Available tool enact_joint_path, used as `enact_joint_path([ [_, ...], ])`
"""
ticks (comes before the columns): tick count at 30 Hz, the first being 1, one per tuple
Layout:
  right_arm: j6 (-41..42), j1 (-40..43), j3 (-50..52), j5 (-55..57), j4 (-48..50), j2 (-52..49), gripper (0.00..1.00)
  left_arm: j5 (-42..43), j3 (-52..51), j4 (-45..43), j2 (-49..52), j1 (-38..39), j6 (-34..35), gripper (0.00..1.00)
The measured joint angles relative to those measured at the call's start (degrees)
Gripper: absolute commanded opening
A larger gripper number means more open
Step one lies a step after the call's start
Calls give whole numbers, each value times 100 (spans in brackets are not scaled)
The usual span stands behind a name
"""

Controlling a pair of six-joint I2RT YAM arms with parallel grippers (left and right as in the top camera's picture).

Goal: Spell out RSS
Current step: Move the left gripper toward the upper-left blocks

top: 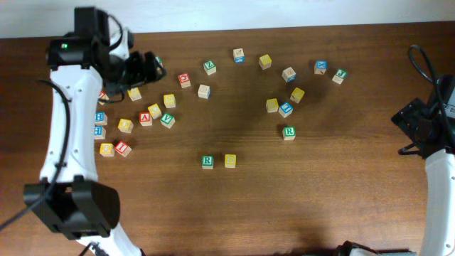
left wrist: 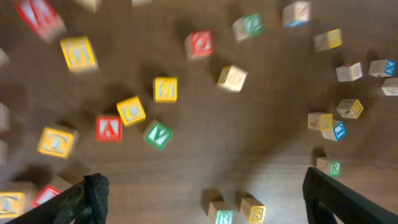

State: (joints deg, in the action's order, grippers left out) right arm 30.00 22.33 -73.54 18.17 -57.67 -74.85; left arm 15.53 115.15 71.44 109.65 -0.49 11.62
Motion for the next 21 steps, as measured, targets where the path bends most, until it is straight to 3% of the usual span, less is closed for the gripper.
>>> enact_joint_path([
  [5,-4,0,0,2,0,0,98,-1108,535,136,-66,872,-96,99],
  [9,-4,0,0,0,0,0,98,-1672,623,203,-66,1211,-164,99],
  [21,-2,0,0,0,-2,0,98,-2037,664,-232,120,1410,-179,99],
])
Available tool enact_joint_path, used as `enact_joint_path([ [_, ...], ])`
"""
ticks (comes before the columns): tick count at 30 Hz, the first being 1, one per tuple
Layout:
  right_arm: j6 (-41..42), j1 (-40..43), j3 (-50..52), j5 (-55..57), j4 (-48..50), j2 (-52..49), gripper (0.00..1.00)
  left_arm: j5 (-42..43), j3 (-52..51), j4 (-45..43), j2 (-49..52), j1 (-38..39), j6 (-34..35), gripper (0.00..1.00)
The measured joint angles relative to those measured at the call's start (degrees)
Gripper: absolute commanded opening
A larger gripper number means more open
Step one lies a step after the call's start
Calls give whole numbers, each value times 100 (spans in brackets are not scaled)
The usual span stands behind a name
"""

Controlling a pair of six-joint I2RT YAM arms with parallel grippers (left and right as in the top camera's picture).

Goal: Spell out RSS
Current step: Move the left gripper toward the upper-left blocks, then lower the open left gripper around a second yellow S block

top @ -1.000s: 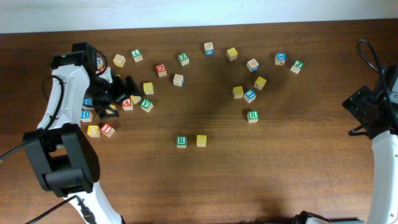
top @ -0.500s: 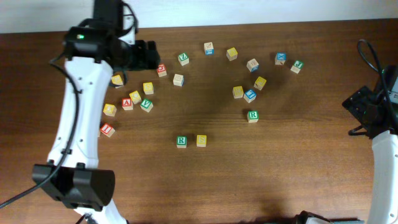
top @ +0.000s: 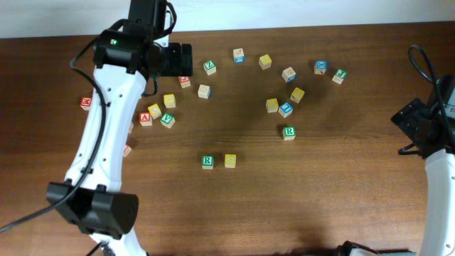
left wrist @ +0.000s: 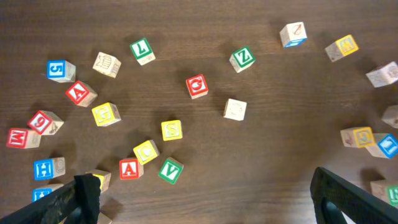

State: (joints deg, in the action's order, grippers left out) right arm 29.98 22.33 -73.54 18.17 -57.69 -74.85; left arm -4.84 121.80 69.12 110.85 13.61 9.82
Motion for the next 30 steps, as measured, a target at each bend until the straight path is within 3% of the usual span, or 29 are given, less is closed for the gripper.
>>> enact_joint_path([
  [12,-2,0,0,0,0,0,98,-149,15,-236,1609,-7,-4,93],
  [16,0,0,0,0,0,0,98,-234,15,-92,1797,-120,70,94],
  [21,2,0,0,0,2,0,99,-7,15,52,2096,-444,216,86],
  [30,2,0,0,2,2,0,98,269,15,-188,2603,-520,304,84],
])
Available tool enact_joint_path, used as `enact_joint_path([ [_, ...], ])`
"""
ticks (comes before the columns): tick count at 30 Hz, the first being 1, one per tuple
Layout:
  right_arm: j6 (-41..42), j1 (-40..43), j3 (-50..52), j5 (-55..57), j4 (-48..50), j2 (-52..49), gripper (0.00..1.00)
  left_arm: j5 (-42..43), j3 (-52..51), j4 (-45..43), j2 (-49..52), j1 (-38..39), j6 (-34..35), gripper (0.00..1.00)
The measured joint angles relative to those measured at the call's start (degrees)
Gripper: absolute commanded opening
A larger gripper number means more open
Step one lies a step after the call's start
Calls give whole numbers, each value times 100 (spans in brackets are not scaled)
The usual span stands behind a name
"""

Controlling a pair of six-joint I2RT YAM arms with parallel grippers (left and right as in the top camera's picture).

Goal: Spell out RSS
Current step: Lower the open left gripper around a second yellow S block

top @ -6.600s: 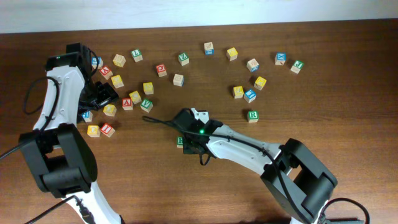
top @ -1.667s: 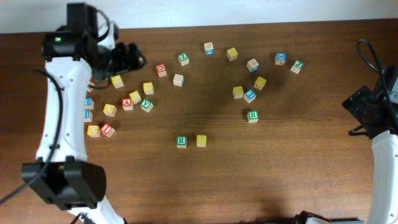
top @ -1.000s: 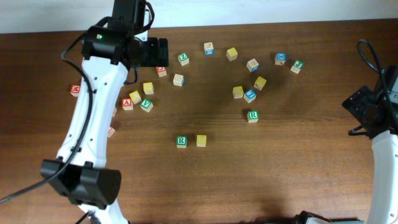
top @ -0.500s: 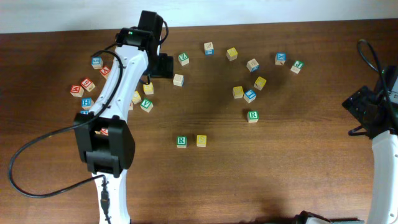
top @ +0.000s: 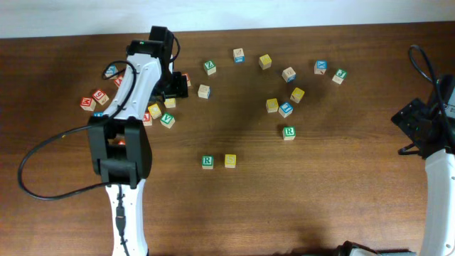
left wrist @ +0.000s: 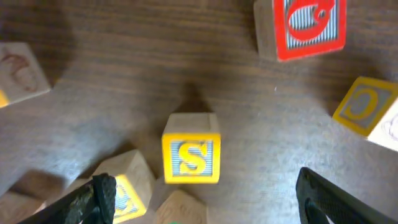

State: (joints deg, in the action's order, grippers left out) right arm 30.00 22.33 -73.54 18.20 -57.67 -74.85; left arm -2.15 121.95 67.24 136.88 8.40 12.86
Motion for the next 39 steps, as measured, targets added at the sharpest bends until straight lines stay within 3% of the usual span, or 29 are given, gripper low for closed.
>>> enact_joint_path([
  [13,-2,0,0,-2,-2,0,98,-133,0,-498,350,9,13,47],
  [17,-2,0,0,0,0,0,98,-151,0,-461,350,9,20,49],
  [34,-2,0,0,-2,-2,0,98,-151,20,-341,507,9,20,39],
  [39,-2,0,0,-2,-2,0,98,-151,22,-341,509,9,22,43],
])
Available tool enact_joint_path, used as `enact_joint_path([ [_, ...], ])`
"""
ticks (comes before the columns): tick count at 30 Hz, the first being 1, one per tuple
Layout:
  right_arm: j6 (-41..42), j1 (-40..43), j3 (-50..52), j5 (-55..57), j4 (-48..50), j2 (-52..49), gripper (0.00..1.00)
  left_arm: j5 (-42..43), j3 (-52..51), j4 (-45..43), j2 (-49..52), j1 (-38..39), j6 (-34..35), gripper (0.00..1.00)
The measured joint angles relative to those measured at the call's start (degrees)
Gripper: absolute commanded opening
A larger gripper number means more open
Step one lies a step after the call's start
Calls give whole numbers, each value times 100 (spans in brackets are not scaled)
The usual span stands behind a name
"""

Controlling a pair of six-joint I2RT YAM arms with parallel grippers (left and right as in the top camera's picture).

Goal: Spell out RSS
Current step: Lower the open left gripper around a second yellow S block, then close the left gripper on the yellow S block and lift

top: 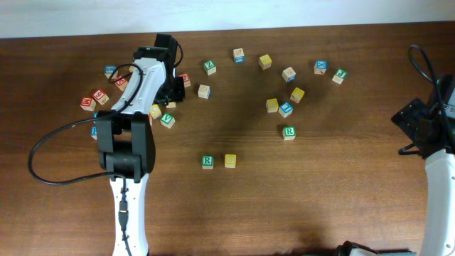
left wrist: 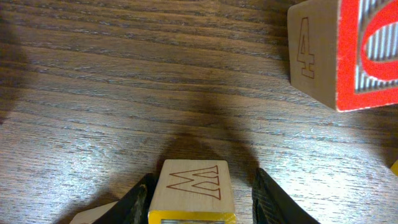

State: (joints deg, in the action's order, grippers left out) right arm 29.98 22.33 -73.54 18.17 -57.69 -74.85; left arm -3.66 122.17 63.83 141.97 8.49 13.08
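On the table, a green R block (top: 207, 162) and a yellow S block (top: 230, 161) sit side by side. My left gripper (top: 170, 90) is down among the left cluster of blocks. In the left wrist view it (left wrist: 199, 202) straddles a yellow-faced block (left wrist: 193, 186) with a W on its side. The left finger touches the block, while a gap remains at the right finger, so the jaws are open. From overhead this block is hidden under the gripper. My right gripper (top: 418, 133) rests at the table's right edge, its jaws unclear.
A red block (left wrist: 367, 50) with a 4 on its side lies just beyond the left gripper. Several lettered blocks crowd the left side (top: 160, 114), and others are scattered at the back right (top: 286, 109). Another R block (top: 288, 132) sits right of centre.
My left gripper was above the yellow S block in the left cluster; now it is down at table level with that block between its open fingers. The right arm is unchanged.
My left gripper was first high over the far left cluster, open. It then stood over the middle of that cluster, with the yellow S block in view below. Later it was close above that block, and now its fingers are around it. R and S stayed in place.
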Motion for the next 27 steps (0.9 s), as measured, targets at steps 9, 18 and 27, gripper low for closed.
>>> enact_joint_path([
  [9,2,0,0,0,0,0,98,-129,37,114,4,0,-2,43],
  [18,2,0,0,0,0,0,98,-131,42,125,7,0,-2,44],
  [27,2,0,2,0,2,0,98,-131,146,254,13,0,-2,45],
])
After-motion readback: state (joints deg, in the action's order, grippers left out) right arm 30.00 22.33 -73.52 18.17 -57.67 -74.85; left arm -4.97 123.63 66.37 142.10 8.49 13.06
